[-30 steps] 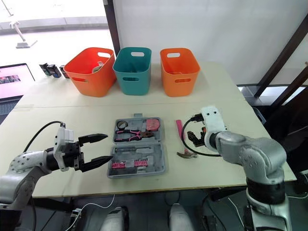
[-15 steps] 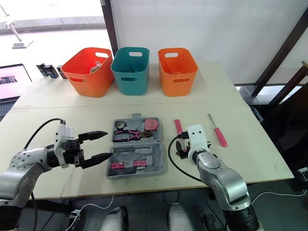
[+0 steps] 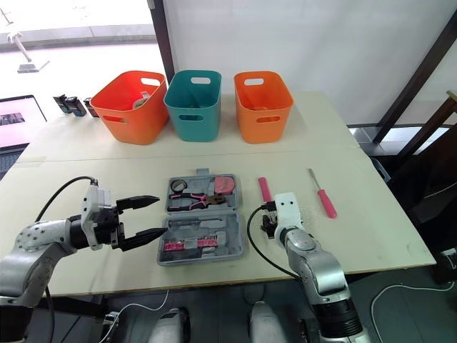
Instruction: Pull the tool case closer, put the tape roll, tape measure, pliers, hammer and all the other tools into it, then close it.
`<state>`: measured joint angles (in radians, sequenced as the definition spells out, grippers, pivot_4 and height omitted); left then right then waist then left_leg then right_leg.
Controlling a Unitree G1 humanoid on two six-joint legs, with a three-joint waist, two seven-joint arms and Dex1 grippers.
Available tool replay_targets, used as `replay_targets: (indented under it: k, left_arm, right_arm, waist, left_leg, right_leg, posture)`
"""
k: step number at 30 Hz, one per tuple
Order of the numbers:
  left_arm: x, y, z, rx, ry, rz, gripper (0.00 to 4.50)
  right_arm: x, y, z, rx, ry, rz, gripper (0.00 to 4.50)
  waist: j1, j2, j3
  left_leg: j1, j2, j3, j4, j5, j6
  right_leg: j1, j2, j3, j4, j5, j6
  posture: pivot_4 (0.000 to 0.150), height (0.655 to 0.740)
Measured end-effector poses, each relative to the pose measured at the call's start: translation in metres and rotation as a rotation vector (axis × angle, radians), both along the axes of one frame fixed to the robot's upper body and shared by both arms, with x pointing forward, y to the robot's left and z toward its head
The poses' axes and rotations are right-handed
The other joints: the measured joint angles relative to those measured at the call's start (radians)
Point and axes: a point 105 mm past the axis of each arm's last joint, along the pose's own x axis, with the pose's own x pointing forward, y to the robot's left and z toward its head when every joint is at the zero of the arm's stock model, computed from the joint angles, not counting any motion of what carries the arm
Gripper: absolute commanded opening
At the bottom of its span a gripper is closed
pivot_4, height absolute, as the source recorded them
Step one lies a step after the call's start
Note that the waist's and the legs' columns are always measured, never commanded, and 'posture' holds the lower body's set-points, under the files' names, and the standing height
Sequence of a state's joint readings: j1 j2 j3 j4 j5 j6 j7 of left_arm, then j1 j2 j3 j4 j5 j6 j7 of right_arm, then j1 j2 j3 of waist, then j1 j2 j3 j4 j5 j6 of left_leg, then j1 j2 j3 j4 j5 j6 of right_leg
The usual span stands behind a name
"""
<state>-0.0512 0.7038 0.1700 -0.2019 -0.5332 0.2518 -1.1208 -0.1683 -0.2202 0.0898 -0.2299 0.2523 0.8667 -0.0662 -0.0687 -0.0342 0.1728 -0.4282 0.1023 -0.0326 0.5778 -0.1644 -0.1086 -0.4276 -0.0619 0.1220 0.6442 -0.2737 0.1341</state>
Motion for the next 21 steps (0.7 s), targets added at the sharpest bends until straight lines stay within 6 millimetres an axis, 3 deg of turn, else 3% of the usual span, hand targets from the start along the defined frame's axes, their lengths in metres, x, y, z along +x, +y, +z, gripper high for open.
replay_targets:
  k: [2, 3, 11, 13, 17, 21]
  left_arm:
    - [0.000, 0.000, 0.000, 0.001, 0.000, 0.002, 4.50]
    - [0.000, 0.000, 0.000, 0.001, 0.000, 0.003, 4.50]
    - [0.001, 0.001, 0.000, 0.001, -0.002, 0.010, 4.50]
    - [0.002, 0.001, 0.000, 0.001, -0.003, 0.015, 4.50]
    - [0.004, 0.003, -0.001, 0.003, 0.000, 0.030, 4.50]
    - [0.005, 0.014, -0.007, 0.022, 0.026, 0.069, 4.50]
  right_arm:
    - [-0.001, 0.001, 0.000, -0.002, -0.003, 0.002, 0.30]
    - [0.000, 0.002, 0.002, -0.004, -0.013, 0.004, 0.04]
    - [0.001, 0.002, 0.005, -0.031, -0.056, 0.016, 0.04]
    - [0.003, 0.001, 0.013, -0.052, -0.100, 0.040, 0.04]
    - [0.011, 0.003, 0.059, -0.108, -0.238, 0.177, 0.04]
    - [0.003, 0.022, 0.134, -0.204, -0.333, 0.562, 0.04]
  waist:
    - [0.000, 0.000, 0.000]
    - [0.000, 0.000, 0.000]
    - [-0.001, -0.001, 0.000]
    - [0.000, 0.000, 0.000]
    - [-0.001, 0.002, 0.002]
    - [0.000, 0.003, 0.003]
  left_leg:
    - [0.000, 0.000, 0.000, 0.000, 0.000, 0.000]
    - [0.000, 0.000, 0.000, 0.000, 0.000, 0.000]
    - [0.000, 0.000, 0.000, 0.000, 0.000, 0.000]
    - [0.000, 0.000, 0.000, 0.000, 0.000, 0.000]
    - [0.000, 0.000, 0.000, 0.000, 0.000, 0.000]
    - [0.001, 0.000, 0.000, -0.002, 0.000, 0.000]
  right_leg:
    - [0.000, 0.000, 0.000, 0.000, 0.000, 0.000]
    - [0.000, 0.000, 0.000, 0.000, 0.000, 0.000]
    - [0.000, 0.000, 0.000, 0.000, 0.000, 0.000]
    - [0.000, 0.000, 0.000, 0.000, 0.000, 0.000]
    - [-0.001, 0.000, 0.000, 0.000, 0.000, 0.000]
    - [-0.001, 0.000, 0.000, 0.000, 0.000, 0.000]
  posture:
    - [0.150, 0.7400]
    - [0.150, 0.7400]
    - [0.150, 0.7400]
    - [0.150, 0.7400]
    - [0.150, 0.7400]
    - [0.150, 0.7400]
